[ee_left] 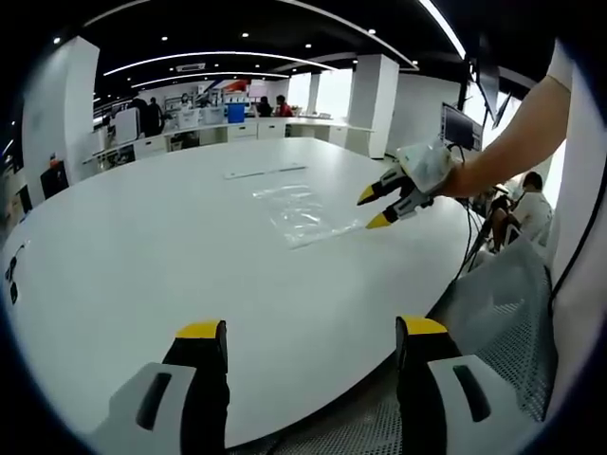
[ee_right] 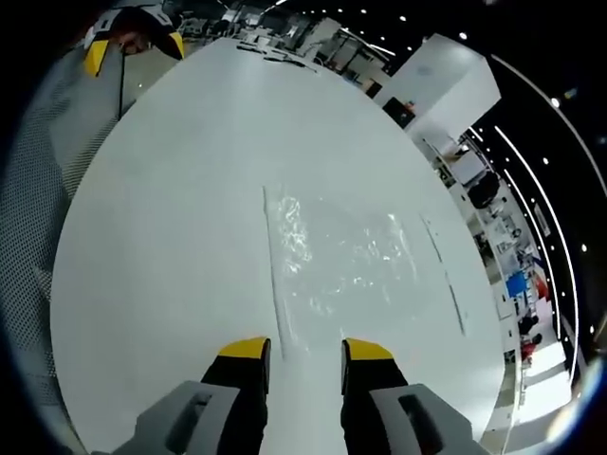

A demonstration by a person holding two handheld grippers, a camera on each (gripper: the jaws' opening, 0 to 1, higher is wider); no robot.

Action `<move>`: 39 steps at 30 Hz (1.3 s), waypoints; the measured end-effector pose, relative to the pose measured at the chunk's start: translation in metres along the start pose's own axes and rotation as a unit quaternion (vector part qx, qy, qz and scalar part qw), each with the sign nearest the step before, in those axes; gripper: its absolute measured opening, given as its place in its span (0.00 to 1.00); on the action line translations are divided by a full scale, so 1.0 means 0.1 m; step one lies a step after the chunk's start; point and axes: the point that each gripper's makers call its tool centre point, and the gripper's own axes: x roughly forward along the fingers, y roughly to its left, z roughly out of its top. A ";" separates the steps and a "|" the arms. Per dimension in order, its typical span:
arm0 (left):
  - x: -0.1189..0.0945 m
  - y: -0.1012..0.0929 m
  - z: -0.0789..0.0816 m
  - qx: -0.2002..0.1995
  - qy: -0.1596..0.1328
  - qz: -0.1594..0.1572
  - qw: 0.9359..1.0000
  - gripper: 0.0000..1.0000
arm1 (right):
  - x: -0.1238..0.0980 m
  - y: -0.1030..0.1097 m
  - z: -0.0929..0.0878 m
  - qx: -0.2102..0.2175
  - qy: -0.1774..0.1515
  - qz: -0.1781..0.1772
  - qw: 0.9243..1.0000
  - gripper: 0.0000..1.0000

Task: Arrange the food packaging bags into a neat stack by flattening each bag and aligning their edges.

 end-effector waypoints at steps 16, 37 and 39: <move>0.02 0.04 -0.03 -0.003 0.004 0.004 1.000 0.71 | 0.11 0.04 -0.06 -0.020 0.005 0.016 1.000 0.17; 0.02 0.05 -0.04 -0.005 0.009 0.007 1.000 0.70 | 0.18 0.06 -0.09 -0.018 0.006 0.036 0.999 0.08; 0.02 0.06 -0.05 -0.004 0.009 0.007 1.000 0.70 | 0.19 0.05 -0.09 -0.015 0.005 0.038 0.999 0.07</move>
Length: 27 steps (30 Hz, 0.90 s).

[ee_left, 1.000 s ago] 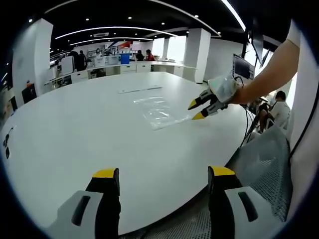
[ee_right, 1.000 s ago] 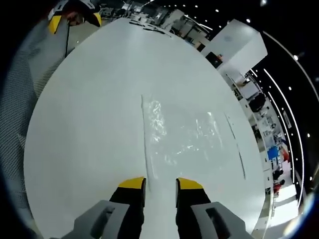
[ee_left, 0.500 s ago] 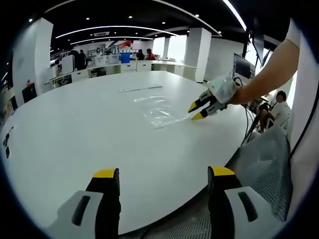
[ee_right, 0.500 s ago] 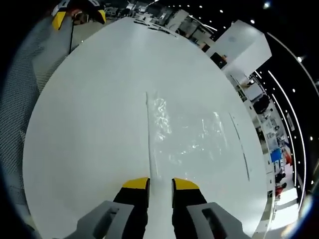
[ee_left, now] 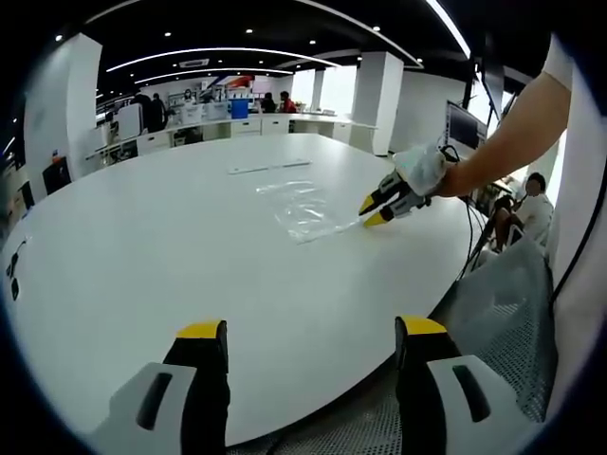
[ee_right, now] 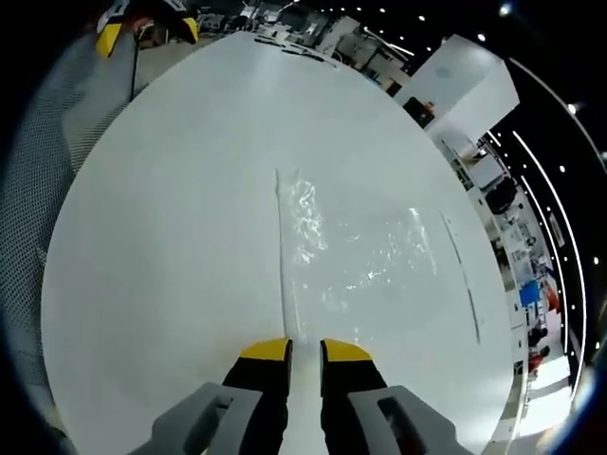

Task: Arrange the food packaging bags into a neat stack by flattening each bag and aligning their edges.

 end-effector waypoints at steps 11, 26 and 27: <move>0.00 -0.02 0.02 0.000 0.001 0.001 1.000 0.70 | 0.03 0.01 0.01 0.004 0.000 0.014 1.000 0.01; 0.00 -0.03 0.02 0.000 0.002 0.002 1.000 0.70 | 0.02 -0.02 0.02 0.004 0.001 0.017 1.000 0.00; 0.00 -0.03 0.03 0.000 0.002 0.002 1.000 0.70 | 0.02 -0.03 0.01 0.004 0.001 0.016 1.000 0.00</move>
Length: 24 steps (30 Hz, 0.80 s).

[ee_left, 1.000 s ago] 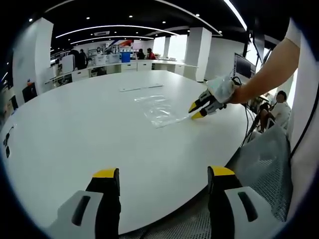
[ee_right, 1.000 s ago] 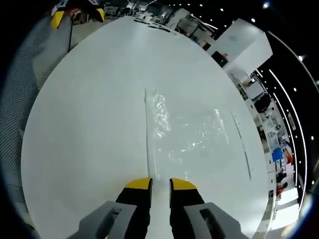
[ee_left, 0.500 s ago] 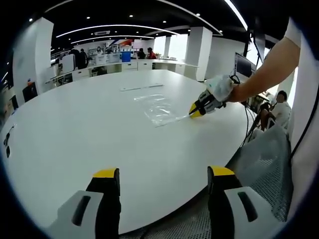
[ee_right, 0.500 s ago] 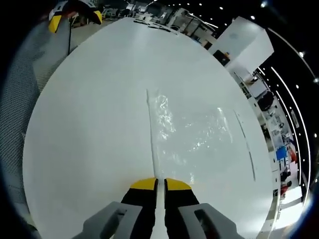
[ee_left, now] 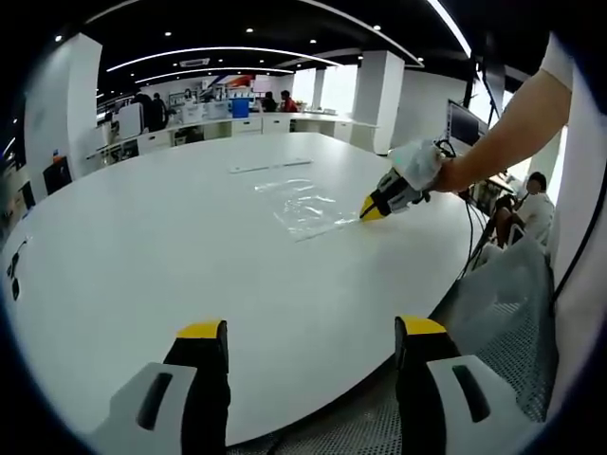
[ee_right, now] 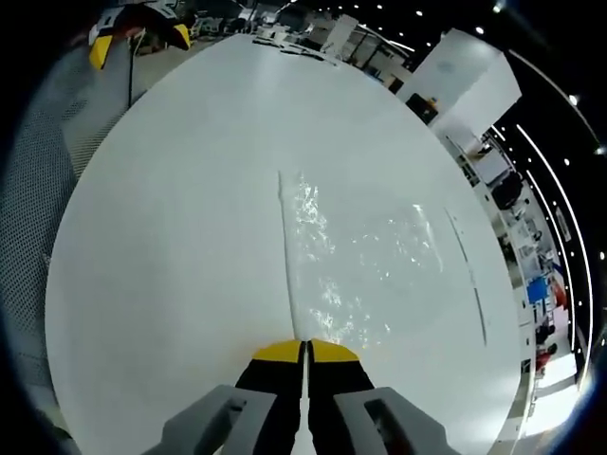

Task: Arrange the food packaging bags into a neat stack by flattening each bag and aligning their edges.

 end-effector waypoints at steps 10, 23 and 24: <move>0.00 0.02 -0.02 0.001 -0.001 0.001 1.000 0.70 | -0.01 0.01 -0.01 -0.009 0.002 -0.002 1.000 0.00; 0.01 0.02 -0.04 0.001 0.002 -0.001 1.000 0.70 | 0.01 -0.05 0.00 0.003 0.003 0.001 1.000 0.12; 0.01 0.02 -0.04 0.001 0.002 -0.001 1.000 0.70 | 0.00 -0.05 0.00 0.005 0.002 0.004 1.000 0.13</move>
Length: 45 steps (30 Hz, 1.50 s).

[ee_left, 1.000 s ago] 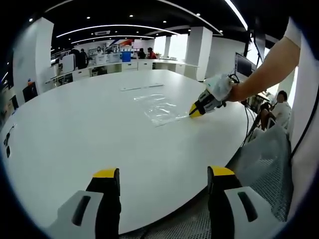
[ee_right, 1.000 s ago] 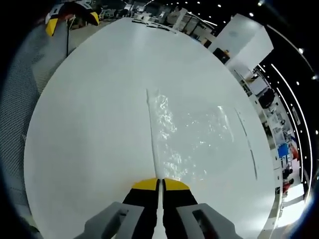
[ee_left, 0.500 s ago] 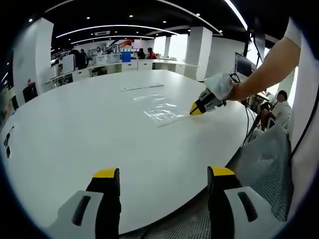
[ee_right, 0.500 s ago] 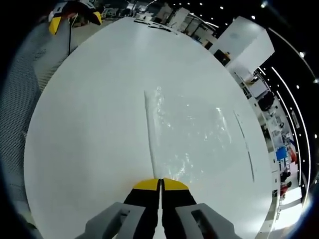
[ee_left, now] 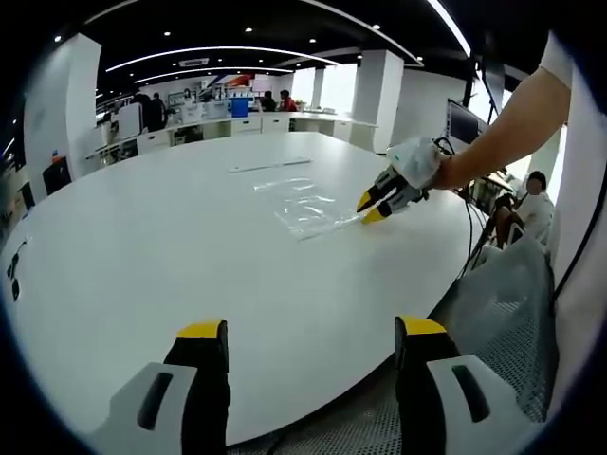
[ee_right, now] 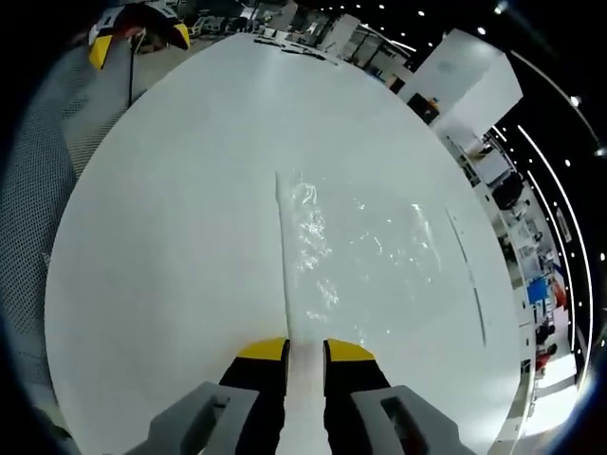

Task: Arrange the food packaging bags into a neat stack by flattening each bag and aligning their edges.

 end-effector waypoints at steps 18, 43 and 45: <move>0.00 -0.01 -0.01 0.000 0.004 -0.001 1.000 0.70 | 0.03 0.05 -0.02 0.014 0.004 0.037 0.999 0.00; 0.00 -0.03 0.01 0.002 0.000 -0.005 1.000 0.70 | -0.23 -0.04 0.03 -0.013 -0.003 0.001 1.000 0.00; 0.00 -0.02 0.00 0.003 0.000 -0.006 1.000 0.70 | -0.27 -0.05 0.05 -0.021 -0.004 -0.002 1.000 0.00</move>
